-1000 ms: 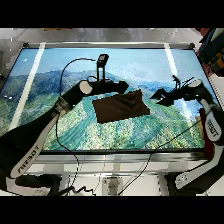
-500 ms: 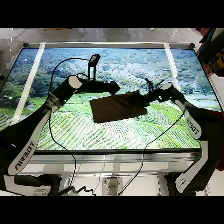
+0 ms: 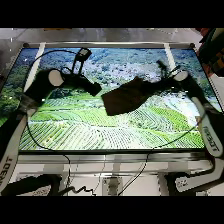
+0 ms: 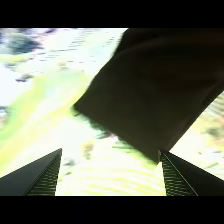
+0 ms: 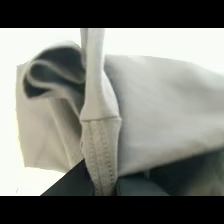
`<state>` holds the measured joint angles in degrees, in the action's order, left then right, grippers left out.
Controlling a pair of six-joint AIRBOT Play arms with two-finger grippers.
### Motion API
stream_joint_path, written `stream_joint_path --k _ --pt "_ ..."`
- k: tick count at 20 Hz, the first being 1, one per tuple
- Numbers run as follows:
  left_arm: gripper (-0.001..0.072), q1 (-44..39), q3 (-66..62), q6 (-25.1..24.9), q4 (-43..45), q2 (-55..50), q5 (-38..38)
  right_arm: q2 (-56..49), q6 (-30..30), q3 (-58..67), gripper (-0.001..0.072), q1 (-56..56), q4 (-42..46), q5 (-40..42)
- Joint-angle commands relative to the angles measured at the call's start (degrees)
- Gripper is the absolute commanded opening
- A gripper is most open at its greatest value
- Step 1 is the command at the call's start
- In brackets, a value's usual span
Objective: Fold the clothes and pants, and hang the long-sleeved shirts on hangers.
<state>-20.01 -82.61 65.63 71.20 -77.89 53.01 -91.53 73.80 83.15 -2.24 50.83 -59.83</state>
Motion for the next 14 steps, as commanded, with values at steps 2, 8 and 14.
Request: stream_joint_path --k 2,8,14 --pt "0.0695 1.88 -0.02 0.02 15.04 8.24 2.14 16.22 15.43 0.07 0.0012 -12.63 18.01 -1.99" --pt "0.0694 2.08 0.00 0.02 16.87 12.00 2.16 30.99 23.54 0.04 0.0013 -38.38 35.80 -14.12" --pt "0.0695 2.01 0.00 0.00 16.85 11.93 2.29 32.17 22.82 -3.56 0.0039 -61.51 40.35 -31.32"
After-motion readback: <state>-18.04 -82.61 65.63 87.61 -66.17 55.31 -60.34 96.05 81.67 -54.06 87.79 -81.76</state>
